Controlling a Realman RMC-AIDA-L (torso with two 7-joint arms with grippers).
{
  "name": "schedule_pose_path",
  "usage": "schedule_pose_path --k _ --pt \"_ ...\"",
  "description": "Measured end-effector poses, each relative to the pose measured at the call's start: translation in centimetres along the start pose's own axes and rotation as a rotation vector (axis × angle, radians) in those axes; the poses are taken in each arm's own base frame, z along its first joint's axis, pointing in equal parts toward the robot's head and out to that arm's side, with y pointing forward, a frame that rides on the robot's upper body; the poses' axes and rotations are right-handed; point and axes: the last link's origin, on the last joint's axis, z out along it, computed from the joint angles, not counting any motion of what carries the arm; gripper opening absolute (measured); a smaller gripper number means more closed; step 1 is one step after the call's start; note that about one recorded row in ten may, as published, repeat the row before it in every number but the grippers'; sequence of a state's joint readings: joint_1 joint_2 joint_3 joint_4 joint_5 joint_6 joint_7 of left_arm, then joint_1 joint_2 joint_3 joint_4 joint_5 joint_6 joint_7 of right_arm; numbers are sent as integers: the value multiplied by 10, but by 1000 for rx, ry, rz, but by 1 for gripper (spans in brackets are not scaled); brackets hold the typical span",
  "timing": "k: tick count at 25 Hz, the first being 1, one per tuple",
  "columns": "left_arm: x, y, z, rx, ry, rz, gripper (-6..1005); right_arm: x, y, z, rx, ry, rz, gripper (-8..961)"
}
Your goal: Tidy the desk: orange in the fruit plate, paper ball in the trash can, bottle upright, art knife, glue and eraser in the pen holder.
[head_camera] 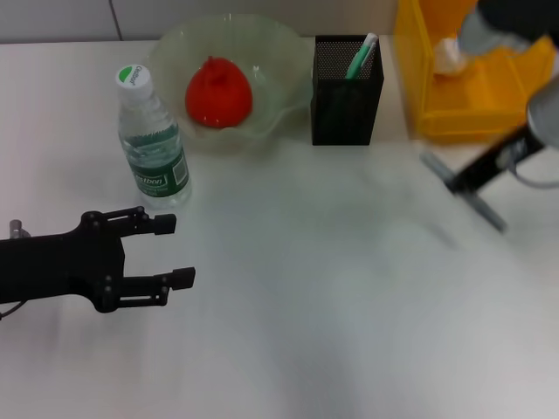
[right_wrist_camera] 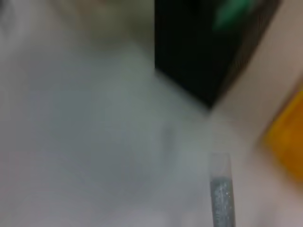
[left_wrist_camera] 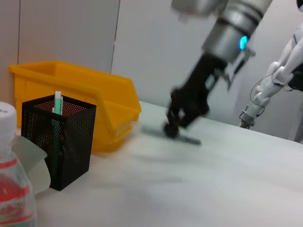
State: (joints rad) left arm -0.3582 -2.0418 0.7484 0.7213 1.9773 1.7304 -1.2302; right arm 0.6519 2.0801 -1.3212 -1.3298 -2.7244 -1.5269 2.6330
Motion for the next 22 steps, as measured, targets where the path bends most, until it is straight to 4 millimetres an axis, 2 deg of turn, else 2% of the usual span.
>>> schedule_pose_path --k 6,12,15,17,22 --pt "-1 1 1 0 1 -1 801 -30 0 -41 71 -255 -43 135" --pt "-2 1 1 3 3 -7 801 -51 5 -52 32 -570 -84 133" --pt "-2 1 1 6 5 -8 801 -51 1 -45 20 -749 -106 132" --pt "-2 0 1 9 7 -8 801 -50 0 -41 17 -783 -109 131" --pt "-1 0 1 12 6 -7 801 -44 -6 -15 41 -874 -163 130"
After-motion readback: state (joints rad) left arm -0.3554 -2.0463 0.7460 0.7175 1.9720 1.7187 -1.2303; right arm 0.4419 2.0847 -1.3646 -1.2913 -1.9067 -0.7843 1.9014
